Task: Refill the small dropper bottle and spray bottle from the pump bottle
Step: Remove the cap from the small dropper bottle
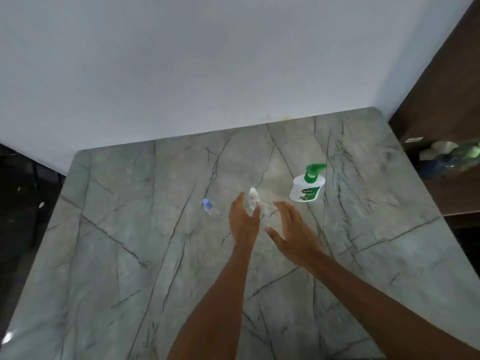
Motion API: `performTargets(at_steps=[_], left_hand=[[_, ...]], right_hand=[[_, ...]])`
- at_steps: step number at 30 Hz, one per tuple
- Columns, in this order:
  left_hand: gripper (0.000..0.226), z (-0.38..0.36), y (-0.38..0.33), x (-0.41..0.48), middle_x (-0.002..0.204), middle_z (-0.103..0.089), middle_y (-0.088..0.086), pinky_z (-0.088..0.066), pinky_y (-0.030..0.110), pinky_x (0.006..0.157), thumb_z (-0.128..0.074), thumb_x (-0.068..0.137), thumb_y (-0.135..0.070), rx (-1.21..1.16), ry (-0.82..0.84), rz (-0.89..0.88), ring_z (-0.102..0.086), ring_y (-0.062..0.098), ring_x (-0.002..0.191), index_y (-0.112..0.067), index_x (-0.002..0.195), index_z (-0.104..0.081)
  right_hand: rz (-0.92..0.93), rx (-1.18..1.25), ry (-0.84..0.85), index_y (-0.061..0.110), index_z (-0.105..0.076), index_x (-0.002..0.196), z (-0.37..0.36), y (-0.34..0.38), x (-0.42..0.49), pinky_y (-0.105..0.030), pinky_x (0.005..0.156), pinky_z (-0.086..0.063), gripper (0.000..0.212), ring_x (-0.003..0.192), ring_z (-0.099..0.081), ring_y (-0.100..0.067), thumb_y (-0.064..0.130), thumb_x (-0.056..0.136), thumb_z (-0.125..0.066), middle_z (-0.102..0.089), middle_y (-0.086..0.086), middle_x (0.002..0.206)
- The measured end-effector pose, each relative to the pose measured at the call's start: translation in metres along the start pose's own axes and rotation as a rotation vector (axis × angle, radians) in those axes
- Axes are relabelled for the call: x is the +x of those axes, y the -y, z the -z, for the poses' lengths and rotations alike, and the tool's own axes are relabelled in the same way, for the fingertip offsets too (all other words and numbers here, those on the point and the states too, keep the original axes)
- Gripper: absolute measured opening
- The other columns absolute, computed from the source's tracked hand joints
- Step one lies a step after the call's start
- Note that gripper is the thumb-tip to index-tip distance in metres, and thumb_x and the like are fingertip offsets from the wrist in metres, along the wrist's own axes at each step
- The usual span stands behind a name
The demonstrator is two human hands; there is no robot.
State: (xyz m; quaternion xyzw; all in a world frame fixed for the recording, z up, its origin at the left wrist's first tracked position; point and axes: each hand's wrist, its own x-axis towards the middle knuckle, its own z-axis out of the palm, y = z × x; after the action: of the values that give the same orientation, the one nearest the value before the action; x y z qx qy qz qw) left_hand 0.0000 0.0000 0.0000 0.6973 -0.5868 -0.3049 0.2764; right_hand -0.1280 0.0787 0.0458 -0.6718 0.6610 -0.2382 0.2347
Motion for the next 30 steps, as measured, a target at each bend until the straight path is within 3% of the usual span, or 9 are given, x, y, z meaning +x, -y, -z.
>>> performTargets(at_steps=[2,7,10,13,16,21,26,30], left_hand=[[0.038,-0.005,0.001,0.007,0.109,-0.067,-0.003,-0.054,0.037,0.090,-0.063,0.086,-0.040,0.004,-0.021,-0.056,-0.063,0.013,0.102,-0.021,0.119,-0.059],[0.013,-0.002,-0.016,0.007,0.091,-0.063,-0.010,-0.051,0.022,0.080,-0.066,0.091,-0.024,-0.041,-0.029,-0.092,-0.057,0.004,0.083,-0.014,0.099,-0.065],[0.015,-0.002,-0.013,0.012,0.092,-0.066,-0.007,-0.037,0.006,0.070,-0.066,0.090,-0.025,-0.027,0.034,-0.121,-0.056,0.003,0.081,-0.017,0.103,-0.063],[0.022,0.003,-0.006,0.013,0.089,-0.063,-0.014,-0.038,0.006,0.068,-0.069,0.086,-0.025,-0.056,0.072,-0.167,-0.059,0.002,0.078,-0.022,0.106,-0.059],[0.023,0.011,0.001,0.008,0.093,-0.066,-0.011,-0.046,0.015,0.071,-0.068,0.086,-0.025,-0.023,0.124,-0.227,-0.063,0.007,0.082,-0.024,0.107,-0.057],[0.039,0.035,0.022,-0.018,0.110,-0.070,-0.001,-0.052,0.022,0.082,-0.068,0.088,-0.032,0.087,0.206,-0.304,-0.066,0.013,0.096,-0.018,0.122,-0.056],[0.048,0.064,0.035,-0.051,0.119,-0.066,-0.004,-0.047,0.021,0.089,-0.065,0.089,-0.038,0.127,0.203,-0.288,-0.062,0.010,0.105,-0.021,0.132,-0.051],[0.053,0.081,0.042,-0.072,0.123,-0.062,-0.009,-0.043,0.020,0.091,-0.065,0.087,-0.046,0.011,0.156,-0.186,-0.056,0.005,0.109,-0.025,0.134,-0.050]], right_hand=[[-0.056,0.066,-0.032,0.017,-0.028,0.140,-0.001,0.000,0.001,-0.039,0.095,-0.044,0.061,0.127,-0.037,-0.018,0.046,0.091,-0.049,-0.033,-0.002,0.143],[-0.099,0.135,-0.064,0.019,-0.035,0.136,-0.002,-0.004,0.002,-0.033,0.096,-0.041,0.053,0.122,-0.040,-0.013,0.043,0.091,-0.050,-0.040,0.001,0.137],[-0.131,0.170,-0.082,0.018,-0.037,0.135,-0.004,-0.002,0.006,-0.033,0.097,-0.042,0.051,0.120,-0.043,-0.012,0.039,0.091,-0.053,-0.042,0.002,0.135],[-0.189,0.217,-0.101,0.019,-0.041,0.133,-0.008,0.001,0.013,-0.035,0.091,-0.048,0.049,0.110,-0.050,-0.008,0.038,0.090,-0.055,-0.048,0.003,0.130],[-0.245,0.278,-0.150,0.020,-0.046,0.129,-0.008,0.008,0.021,-0.031,0.081,-0.052,0.047,0.094,-0.057,-0.004,0.041,0.088,-0.058,-0.055,0.005,0.119],[-0.166,0.250,-0.133,0.020,-0.058,0.119,-0.005,0.025,0.032,-0.005,0.067,-0.042,0.044,0.071,-0.060,0.002,0.038,0.081,-0.069,-0.060,0.006,0.099],[-0.061,0.184,0.049,0.020,-0.069,0.101,-0.010,0.040,0.026,-0.011,0.064,-0.046,0.030,0.067,-0.061,0.000,0.037,0.077,-0.073,-0.065,0.007,0.086],[-0.069,0.233,-0.016,0.019,-0.072,0.088,-0.013,0.057,0.017,-0.008,0.067,-0.045,0.016,0.071,-0.062,0.002,0.032,0.079,-0.072,-0.069,0.013,0.077]])
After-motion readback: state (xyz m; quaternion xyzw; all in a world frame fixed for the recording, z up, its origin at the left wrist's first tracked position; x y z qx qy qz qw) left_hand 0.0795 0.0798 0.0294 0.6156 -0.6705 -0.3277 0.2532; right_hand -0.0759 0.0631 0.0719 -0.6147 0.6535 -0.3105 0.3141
